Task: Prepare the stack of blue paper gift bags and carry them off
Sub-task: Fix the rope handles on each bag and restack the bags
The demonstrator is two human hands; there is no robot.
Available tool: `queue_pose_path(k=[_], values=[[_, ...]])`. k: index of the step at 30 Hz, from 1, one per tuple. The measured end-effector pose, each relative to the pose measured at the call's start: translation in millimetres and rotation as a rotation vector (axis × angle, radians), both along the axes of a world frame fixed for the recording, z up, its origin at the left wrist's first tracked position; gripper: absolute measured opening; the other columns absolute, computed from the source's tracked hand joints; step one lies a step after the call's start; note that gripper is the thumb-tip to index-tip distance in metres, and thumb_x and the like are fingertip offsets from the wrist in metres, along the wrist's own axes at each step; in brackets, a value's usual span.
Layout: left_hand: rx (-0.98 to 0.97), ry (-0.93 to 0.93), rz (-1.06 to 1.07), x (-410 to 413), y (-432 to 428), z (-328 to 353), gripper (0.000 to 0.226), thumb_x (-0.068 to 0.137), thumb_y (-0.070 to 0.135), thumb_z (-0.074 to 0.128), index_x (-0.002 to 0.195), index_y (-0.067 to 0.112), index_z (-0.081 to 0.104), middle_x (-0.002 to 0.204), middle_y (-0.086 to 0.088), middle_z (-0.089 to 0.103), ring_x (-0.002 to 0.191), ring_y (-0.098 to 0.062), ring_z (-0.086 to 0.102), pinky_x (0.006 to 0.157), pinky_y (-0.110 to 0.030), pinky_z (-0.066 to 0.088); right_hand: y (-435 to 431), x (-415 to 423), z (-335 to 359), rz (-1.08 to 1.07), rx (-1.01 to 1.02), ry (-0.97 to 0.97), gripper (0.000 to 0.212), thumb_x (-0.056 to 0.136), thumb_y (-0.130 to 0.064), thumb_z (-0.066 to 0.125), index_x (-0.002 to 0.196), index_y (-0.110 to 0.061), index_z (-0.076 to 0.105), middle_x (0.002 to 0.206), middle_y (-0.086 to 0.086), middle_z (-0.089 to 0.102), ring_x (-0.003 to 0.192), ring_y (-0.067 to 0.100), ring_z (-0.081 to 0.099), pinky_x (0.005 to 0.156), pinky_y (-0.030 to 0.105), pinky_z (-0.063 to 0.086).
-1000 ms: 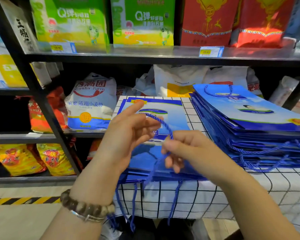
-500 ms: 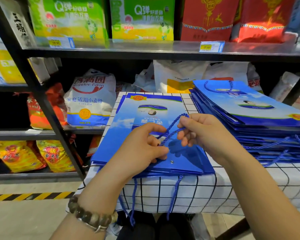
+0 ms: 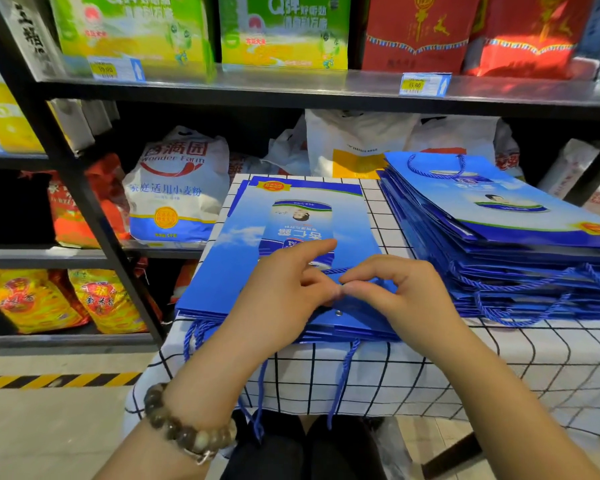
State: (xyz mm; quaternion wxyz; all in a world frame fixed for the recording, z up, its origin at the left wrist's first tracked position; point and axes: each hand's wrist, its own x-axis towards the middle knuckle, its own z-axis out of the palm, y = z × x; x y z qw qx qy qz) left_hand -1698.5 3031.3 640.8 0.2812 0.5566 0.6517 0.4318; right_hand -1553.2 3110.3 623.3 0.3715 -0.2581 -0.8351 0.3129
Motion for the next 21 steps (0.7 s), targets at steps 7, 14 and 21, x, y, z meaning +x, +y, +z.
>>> queue_pose_path(k=[7,14,21], values=[[-0.120,0.617,-0.158,-12.4,-22.6,11.6,0.058,0.085,0.049,0.057,0.138,0.037,0.038,0.139,0.022,0.041,0.126,0.001,0.037,0.103,-0.019,0.032,5.8,8.7,5.6,0.121,0.019,-0.208,0.010,0.081,-0.021,0.065,0.072,-0.023,0.070,0.068,-0.021,0.063,0.075,-0.001,0.059,0.071,0.009,0.043],[-0.168,0.673,-0.110,-19.8,-23.9,9.5,0.039,0.085,0.051,0.054,0.121,0.036,0.056,0.121,0.016,0.059,0.111,-0.006,0.051,0.093,-0.030,0.043,10.8,7.2,10.6,0.200,0.124,-0.334,0.012,0.083,-0.021,0.064,0.081,-0.013,0.072,0.073,-0.022,0.058,0.074,-0.007,0.055,0.071,0.005,0.038],[-0.096,0.694,-0.008,-19.0,-19.3,6.1,0.048,0.080,0.059,0.031,0.103,0.033,0.065,0.105,0.009,0.068,0.100,-0.013,0.058,0.084,-0.034,0.045,12.7,-3.5,17.2,0.257,0.157,-0.476,0.020,0.084,-0.032,0.059,0.083,-0.016,0.072,0.069,-0.027,0.052,0.072,-0.011,0.052,0.070,0.006,0.036]])
